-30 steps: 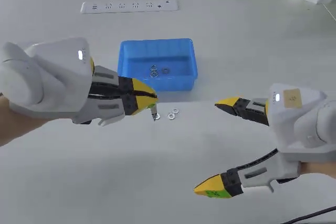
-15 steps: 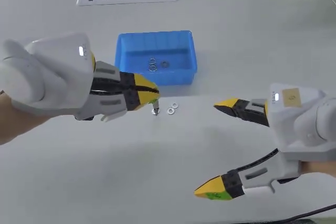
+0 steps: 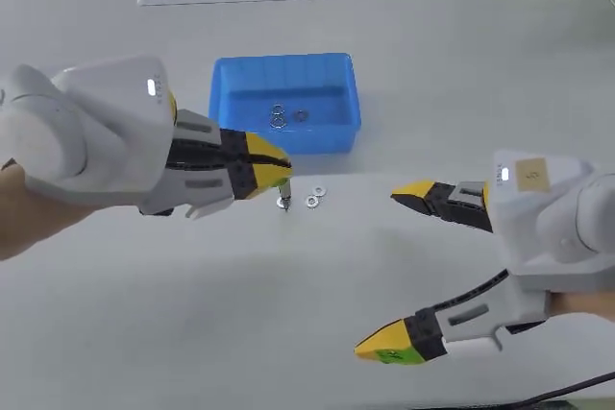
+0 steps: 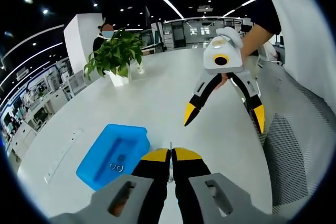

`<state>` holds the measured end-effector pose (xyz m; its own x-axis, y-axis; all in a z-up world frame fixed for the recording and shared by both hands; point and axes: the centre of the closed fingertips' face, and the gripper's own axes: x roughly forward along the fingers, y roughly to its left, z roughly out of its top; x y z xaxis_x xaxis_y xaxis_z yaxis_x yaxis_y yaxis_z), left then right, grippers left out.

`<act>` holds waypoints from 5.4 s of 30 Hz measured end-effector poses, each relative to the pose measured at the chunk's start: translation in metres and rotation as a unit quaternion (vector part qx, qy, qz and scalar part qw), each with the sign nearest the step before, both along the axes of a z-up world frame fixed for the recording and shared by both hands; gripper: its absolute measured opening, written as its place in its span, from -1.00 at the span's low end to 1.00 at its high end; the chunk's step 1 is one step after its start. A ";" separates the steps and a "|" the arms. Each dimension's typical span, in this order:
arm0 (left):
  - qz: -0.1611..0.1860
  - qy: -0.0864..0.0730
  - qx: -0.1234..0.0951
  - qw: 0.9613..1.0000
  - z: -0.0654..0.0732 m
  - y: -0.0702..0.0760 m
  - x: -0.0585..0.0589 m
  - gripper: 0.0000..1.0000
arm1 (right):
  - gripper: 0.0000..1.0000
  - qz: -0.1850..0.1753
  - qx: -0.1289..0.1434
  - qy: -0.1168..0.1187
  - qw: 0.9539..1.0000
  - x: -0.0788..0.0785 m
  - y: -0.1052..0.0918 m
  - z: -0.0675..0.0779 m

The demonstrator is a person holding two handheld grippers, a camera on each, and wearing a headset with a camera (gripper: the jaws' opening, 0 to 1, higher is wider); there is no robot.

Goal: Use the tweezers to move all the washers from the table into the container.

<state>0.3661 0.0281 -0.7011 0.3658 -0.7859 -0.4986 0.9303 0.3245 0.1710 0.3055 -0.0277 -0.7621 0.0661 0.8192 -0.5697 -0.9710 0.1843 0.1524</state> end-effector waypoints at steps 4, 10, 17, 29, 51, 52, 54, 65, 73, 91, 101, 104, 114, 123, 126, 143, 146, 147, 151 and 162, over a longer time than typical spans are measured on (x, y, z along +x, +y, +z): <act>0.003 0.008 -0.004 1.000 0.000 0.001 0.001 -0.89 | 0.96 -0.003 0.001 0.003 1.000 0.001 0.001 0.000; 0.001 0.012 -0.001 1.000 0.000 0.004 0.002 -0.89 | 0.91 0.004 0.011 -0.004 1.000 0.009 0.012 0.004; -0.007 0.022 -0.003 1.000 -0.001 0.004 0.001 -0.89 | 0.71 0.029 0.022 -0.010 0.999 0.024 0.036 0.008; -0.007 0.023 -0.001 1.000 0.000 0.006 0.003 -0.89 | 0.27 0.087 0.013 -0.033 0.996 0.044 0.074 0.000; -0.006 0.031 -0.004 1.000 -0.001 0.004 0.002 -0.89 | -0.59 0.155 -0.004 -0.058 0.986 0.061 0.097 -0.012; -0.006 0.030 -0.003 1.000 -0.001 0.004 0.002 -0.89 | -0.62 0.156 -0.005 -0.059 0.986 0.061 0.097 -0.012; -0.005 0.031 -0.004 1.000 -0.002 0.005 0.003 -0.89 | -0.66 0.160 -0.009 -0.062 0.985 0.062 0.098 -0.013; 0.000 0.034 -0.001 0.999 -0.003 0.008 0.004 -0.89 | -0.79 0.179 -0.034 -0.098 0.978 0.062 0.098 -0.016; 0.011 0.047 -0.007 0.999 -0.003 0.002 0.002 -0.88 | -0.80 0.169 -0.030 -0.112 0.979 0.060 0.096 -0.014; 0.018 0.075 0.011 0.997 -0.006 0.011 -0.010 -0.65 | -0.81 0.153 -0.030 -0.105 0.982 0.063 0.094 -0.006; 0.041 0.078 0.003 0.996 0.002 0.025 -0.021 -0.60 | -0.81 0.155 -0.031 -0.106 0.982 0.059 0.090 0.011; 0.043 0.078 0.005 0.996 0.003 0.031 -0.027 -0.54 | -0.81 0.158 -0.032 -0.105 0.981 0.060 0.086 0.019; 0.084 0.078 -0.015 0.993 0.011 0.047 -0.040 -0.25 | -0.81 0.157 -0.039 -0.122 0.979 0.066 0.077 0.041; 0.110 0.071 -0.016 0.991 0.012 0.060 -0.046 0.02 | -0.81 0.188 -0.043 -0.141 0.971 0.062 0.085 0.058; 0.122 0.063 -0.019 0.990 0.014 0.063 -0.047 0.17 | -0.80 0.196 -0.043 -0.144 0.969 0.061 0.089 0.067; 0.171 0.066 -0.021 0.983 0.001 0.087 -0.046 0.60 | -0.80 0.189 -0.038 -0.162 0.968 0.105 0.107 0.090; 0.174 0.075 -0.023 0.982 -0.004 0.090 -0.047 0.71 | -0.80 0.182 -0.038 -0.167 0.968 0.114 0.110 0.091; 0.175 0.076 -0.023 0.981 -0.005 0.090 -0.047 0.79 | -0.80 0.178 -0.040 -0.168 0.969 0.119 0.110 0.091; 0.175 0.076 -0.021 0.981 -0.007 0.089 -0.047 0.89 | -0.80 0.161 -0.040 -0.168 0.972 0.135 0.109 0.087; 0.184 0.087 -0.022 0.979 -0.017 0.086 -0.045 0.99 | -0.80 0.147 -0.064 -0.162 0.974 0.163 0.105 0.058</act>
